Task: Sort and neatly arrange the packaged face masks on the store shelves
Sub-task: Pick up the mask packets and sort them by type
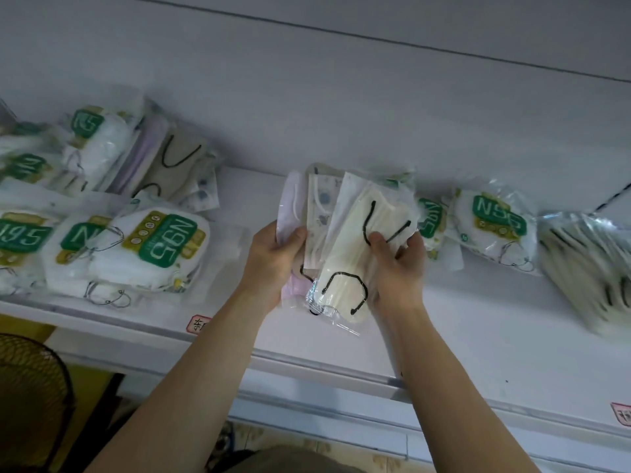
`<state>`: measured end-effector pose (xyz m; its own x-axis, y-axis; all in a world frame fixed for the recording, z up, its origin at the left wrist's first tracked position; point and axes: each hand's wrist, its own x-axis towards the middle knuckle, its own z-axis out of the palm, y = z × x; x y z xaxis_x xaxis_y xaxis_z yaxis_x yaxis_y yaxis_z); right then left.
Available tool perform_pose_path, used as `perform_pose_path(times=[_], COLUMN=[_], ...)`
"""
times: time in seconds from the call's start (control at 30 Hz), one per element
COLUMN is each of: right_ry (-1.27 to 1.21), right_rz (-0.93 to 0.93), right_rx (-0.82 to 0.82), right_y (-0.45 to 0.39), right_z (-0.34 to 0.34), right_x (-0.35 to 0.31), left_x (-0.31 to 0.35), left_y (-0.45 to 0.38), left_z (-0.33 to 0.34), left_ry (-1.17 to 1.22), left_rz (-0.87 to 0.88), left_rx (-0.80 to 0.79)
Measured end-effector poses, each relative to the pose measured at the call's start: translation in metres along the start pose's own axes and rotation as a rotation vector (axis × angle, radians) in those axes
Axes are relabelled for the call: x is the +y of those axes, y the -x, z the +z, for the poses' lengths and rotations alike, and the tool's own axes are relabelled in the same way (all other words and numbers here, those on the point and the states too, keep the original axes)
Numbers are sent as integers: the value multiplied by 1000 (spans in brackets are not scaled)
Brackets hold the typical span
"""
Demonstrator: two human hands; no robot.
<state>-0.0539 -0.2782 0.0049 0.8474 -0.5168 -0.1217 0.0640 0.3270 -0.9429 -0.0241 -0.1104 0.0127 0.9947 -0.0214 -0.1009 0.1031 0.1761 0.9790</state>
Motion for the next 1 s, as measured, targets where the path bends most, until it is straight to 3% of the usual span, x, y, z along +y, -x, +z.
perform_pose_path(times=[0.2,0.43,0.57,0.6,0.7,0.77,0.87,1.0], right_ry=[145,119,27,13,-25,-54,38,134], right_rz=[-98,-86,-45,-43,-46,-37,-46,-90], right_rx=[74,81,62,47,7,14,61,136], right_y=[2,2,4,4,4,5,9,5], right_z=[-3,-8,-8,-7,-7,-6,-6,-11], right_x=[2,3,2,1,-1,-2,-3,-3], left_x=[-3,4,10,11,16,15,12,15], left_y=[-5,-8,-8,-7,-7,-11,-17,-47], left_z=[-7,-17,-10,-4,17,25,20,2], left_ry=[-236,-833,-865,-817,-485,-220,-132,-201], left_rz=[-6,404,660,614,153,-9,-68,27], left_rx=[84,234,298,267,35,-96,-74,148])
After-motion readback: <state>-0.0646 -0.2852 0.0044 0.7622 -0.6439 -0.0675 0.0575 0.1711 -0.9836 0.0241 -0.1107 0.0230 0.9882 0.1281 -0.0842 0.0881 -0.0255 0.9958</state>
